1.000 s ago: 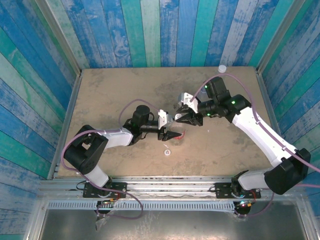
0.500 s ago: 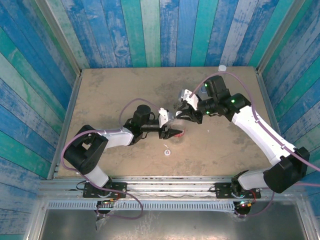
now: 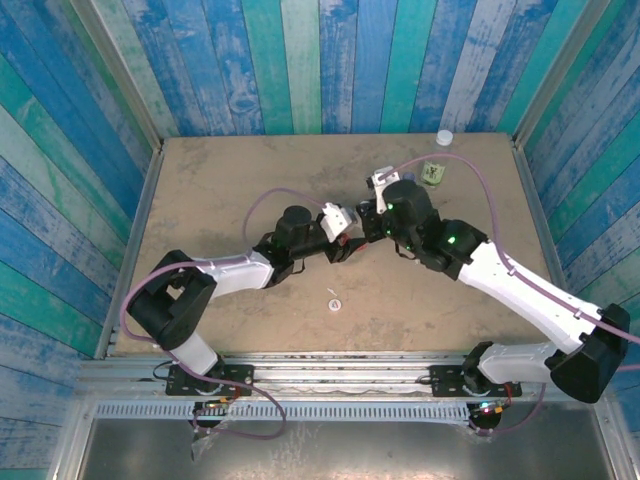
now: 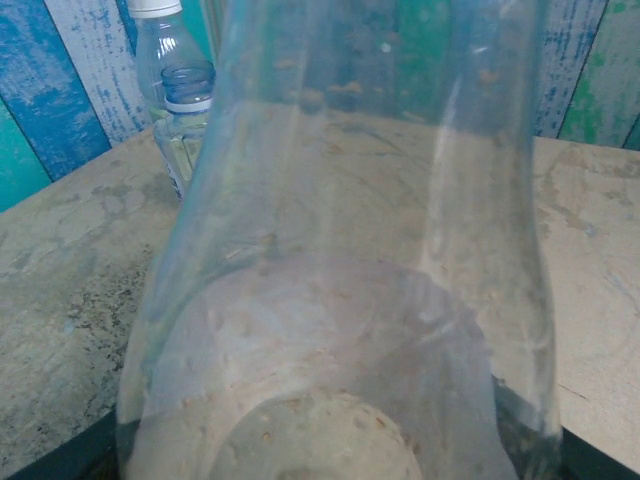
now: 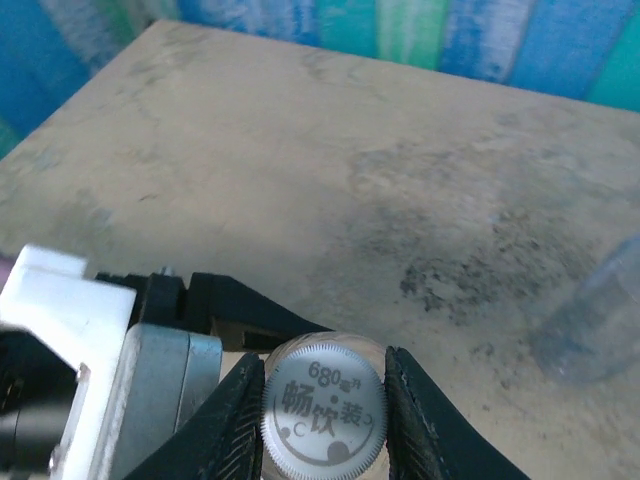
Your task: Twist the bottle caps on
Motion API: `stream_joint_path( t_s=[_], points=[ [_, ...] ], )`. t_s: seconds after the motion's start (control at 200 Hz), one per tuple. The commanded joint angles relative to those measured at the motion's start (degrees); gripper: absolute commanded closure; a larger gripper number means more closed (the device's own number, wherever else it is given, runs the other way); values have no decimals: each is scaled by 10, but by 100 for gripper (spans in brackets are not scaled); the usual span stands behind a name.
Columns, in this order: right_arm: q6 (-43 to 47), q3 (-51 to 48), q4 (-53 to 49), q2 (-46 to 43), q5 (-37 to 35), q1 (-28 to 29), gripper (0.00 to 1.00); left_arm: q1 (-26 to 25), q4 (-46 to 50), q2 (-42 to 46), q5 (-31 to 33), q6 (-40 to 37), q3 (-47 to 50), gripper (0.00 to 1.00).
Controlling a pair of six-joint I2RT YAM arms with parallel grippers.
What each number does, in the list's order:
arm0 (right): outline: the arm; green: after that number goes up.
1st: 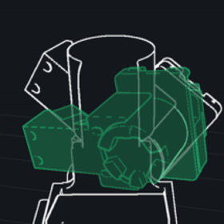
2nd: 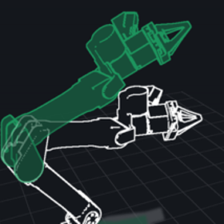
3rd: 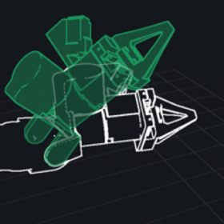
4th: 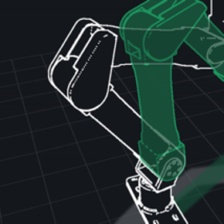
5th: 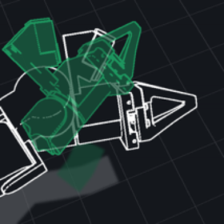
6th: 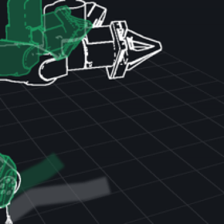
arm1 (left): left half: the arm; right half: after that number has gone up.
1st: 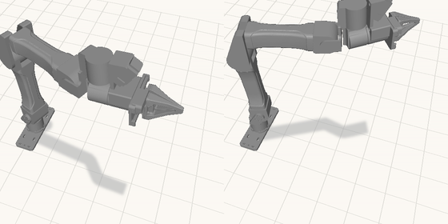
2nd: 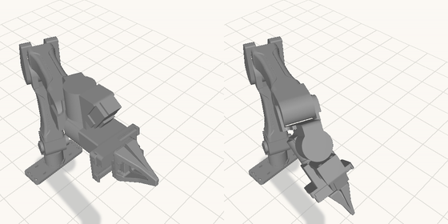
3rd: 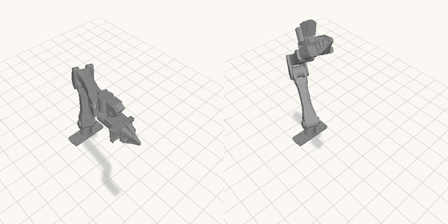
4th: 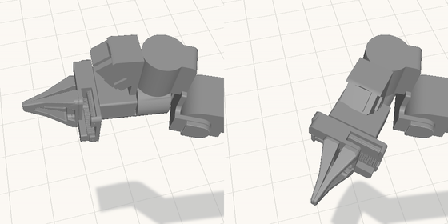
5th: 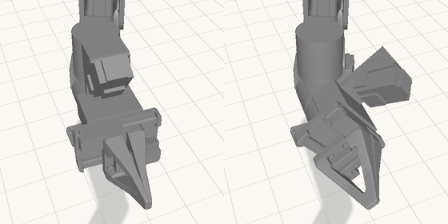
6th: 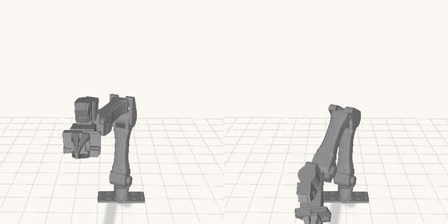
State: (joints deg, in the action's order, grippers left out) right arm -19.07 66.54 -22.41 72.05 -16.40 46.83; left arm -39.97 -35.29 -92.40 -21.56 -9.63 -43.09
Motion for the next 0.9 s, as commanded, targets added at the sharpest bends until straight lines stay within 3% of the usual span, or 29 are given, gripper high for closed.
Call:
stream_joint_path(
  t_s=[0.0, 0.125, 0.2, 0.255, 0.351, 0.541, 0.741, 0.897],
  points=[
    [-147, 15, -116, 18, -125, 33, 94, 10, -53, -6, 119, 33, -8, 36],
    [-113, 31, -117, 21, -105, 34, 82, 10, -63, -3, 98, 46, 3, 36],
    [-21, 26, -76, -2, -62, 30, 63, 13, -63, 1, 73, 53, 12, 37],
    [53, 15, -38, -26, -29, 22, 47, 19, -76, 7, 30, 52, 24, 37],
    [155, -12, 21, -77, 83, -10, 38, 31, -95, 12, -64, 43, 44, 36],
    [313, -27, 9, -146, 334, -66, 36, 35, -47, 29, -251, -31, 26, 36],
    [440, 28, -129, -138, 446, -70, 35, 34, 45, 47, -396, -89, -30, 36],
    [475, 49, -158, -122, 496, -76, 37, 24, 150, 62, -478, -156, -74, 36]
  ],
)
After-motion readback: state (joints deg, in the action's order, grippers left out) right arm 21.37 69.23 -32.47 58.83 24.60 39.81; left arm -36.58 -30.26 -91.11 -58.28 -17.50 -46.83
